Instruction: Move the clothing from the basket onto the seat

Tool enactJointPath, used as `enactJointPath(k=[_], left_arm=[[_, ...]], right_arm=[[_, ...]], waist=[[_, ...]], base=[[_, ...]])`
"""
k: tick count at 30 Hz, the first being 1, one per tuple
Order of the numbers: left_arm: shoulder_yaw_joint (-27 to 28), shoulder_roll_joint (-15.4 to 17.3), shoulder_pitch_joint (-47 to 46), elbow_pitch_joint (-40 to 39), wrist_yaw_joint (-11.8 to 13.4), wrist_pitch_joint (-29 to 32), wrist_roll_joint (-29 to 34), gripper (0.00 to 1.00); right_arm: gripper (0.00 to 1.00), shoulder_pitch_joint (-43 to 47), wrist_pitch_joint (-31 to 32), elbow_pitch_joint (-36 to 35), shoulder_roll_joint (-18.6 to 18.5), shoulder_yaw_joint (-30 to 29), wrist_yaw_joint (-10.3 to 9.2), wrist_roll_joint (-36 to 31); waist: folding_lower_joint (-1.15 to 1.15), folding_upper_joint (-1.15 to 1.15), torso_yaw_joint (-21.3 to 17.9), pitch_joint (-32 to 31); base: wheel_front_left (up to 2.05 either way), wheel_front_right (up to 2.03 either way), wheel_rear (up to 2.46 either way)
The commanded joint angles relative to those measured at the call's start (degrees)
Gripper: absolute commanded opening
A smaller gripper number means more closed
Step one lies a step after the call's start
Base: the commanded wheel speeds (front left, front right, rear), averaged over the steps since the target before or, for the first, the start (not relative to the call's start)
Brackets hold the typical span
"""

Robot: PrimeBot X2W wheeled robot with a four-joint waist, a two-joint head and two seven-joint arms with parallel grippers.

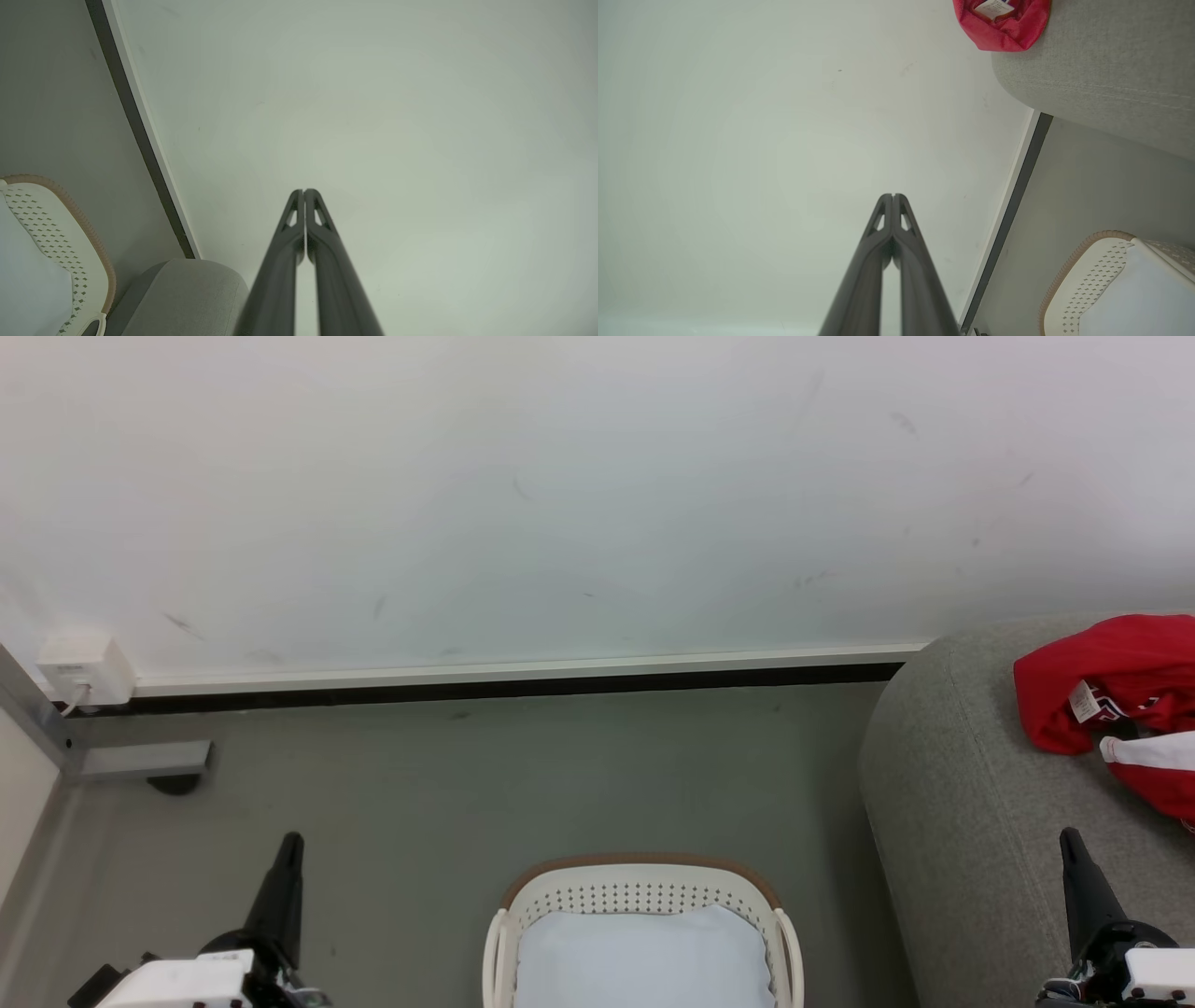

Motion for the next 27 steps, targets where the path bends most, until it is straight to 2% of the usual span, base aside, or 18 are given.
enactJointPath(k=[1, 27], left_arm=[[0.13, 0.09, -0.34, -0.07, -0.28, 0.27, -0.69, 0.00], [0.13, 0.09, -0.34, -0.07, -0.28, 0.26, -0.71, 0.00]], right_arm=[[0.00, -0.31, 0.24, -0.33, -0.34, -0.21, -0.14, 0.02], [0.00, -0.31, 0.24, -0.33, -0.34, -0.20, -0.13, 0.03]], waist=[[0.00, 0.00, 0.00, 0.00], [0.00, 0.00, 0.00, 0.00]], base=[[0.00, 0.00, 0.00], [0.00, 0.00, 0.00]])
